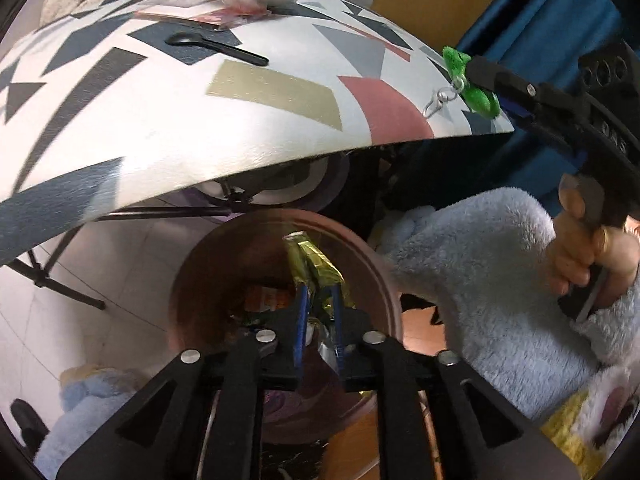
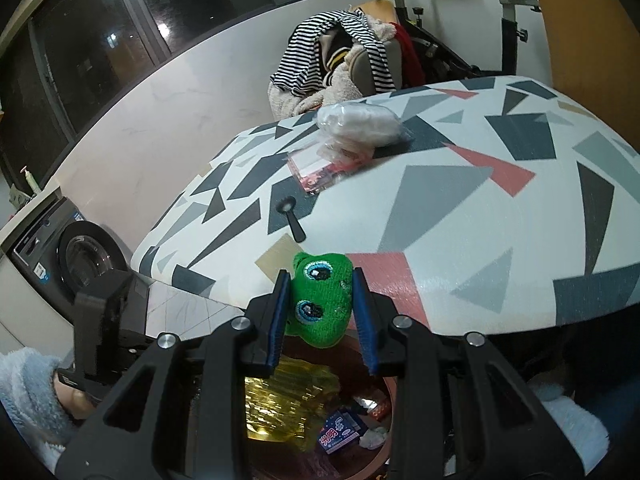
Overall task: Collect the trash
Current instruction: 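Carry the gold foil into the bin and open the left tool while the right carries the frog, then lower the green frog toy into the bin and open the right tool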
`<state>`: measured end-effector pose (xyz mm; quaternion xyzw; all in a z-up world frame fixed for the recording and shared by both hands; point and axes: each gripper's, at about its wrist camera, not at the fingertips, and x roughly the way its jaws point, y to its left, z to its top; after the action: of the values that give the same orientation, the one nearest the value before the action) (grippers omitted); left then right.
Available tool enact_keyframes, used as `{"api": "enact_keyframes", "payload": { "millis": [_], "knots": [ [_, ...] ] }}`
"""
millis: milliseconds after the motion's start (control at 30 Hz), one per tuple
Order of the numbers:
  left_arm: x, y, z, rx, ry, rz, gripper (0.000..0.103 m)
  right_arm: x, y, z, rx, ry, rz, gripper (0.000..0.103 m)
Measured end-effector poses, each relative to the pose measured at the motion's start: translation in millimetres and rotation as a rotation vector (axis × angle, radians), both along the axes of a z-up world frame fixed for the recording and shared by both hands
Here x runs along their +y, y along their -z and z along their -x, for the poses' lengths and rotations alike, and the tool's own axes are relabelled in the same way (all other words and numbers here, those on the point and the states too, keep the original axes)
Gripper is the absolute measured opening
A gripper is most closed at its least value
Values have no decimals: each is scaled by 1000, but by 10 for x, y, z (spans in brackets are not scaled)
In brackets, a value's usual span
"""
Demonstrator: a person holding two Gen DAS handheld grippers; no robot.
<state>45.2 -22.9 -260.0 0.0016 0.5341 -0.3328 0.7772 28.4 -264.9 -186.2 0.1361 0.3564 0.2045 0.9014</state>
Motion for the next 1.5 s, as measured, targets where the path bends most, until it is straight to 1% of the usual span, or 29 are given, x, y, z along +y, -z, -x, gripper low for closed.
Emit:
{"api": "enact_keyframes", "payload": {
  "millis": [33,100,167,233,267,333,433,467,600,800,867,967,1067,1167,1333,1500],
  "knots": [
    [-14,-8,-5,-4,-5,14,38,-11,14,4,3,3,-1,33],
    [-1,-74,-14,-31,-27,50,53,-28,35,8,8,6,-3,33],
    [46,-153,-14,-50,-54,83,58,-33,69,19,16,6,-3,33],
    [100,-238,8,-86,-77,88,68,-29,94,22,22,2,0,33],
    [142,-298,27,-115,-89,84,71,-24,101,19,24,0,1,33],
    [231,-421,77,-173,-117,72,82,10,128,16,32,-9,7,33],
    [380,-596,168,-254,-160,62,91,89,177,16,43,-32,15,33],
    [452,-652,210,-287,-181,52,91,143,207,18,49,-48,21,33],
    [643,-769,315,-364,-236,18,93,299,313,25,68,-88,46,33],
    [846,-815,479,-449,-318,-16,93,600,571,22,127,-154,104,33],
    [883,-797,516,-465,-340,-25,93,716,684,29,150,-177,147,33],
    [886,-750,517,-472,-368,-54,93,825,829,12,191,-195,195,34],
    [907,-736,529,-483,-407,-61,93,896,942,5,222,-208,225,34],
    [913,-694,493,-467,-416,-72,93,926,1005,16,236,-215,250,34],
    [942,-631,430,-438,-444,-76,96,935,1039,27,240,-209,260,34],
    [997,-609,411,-419,-468,-56,97,916,1042,25,241,-202,265,35]
  ]
}}
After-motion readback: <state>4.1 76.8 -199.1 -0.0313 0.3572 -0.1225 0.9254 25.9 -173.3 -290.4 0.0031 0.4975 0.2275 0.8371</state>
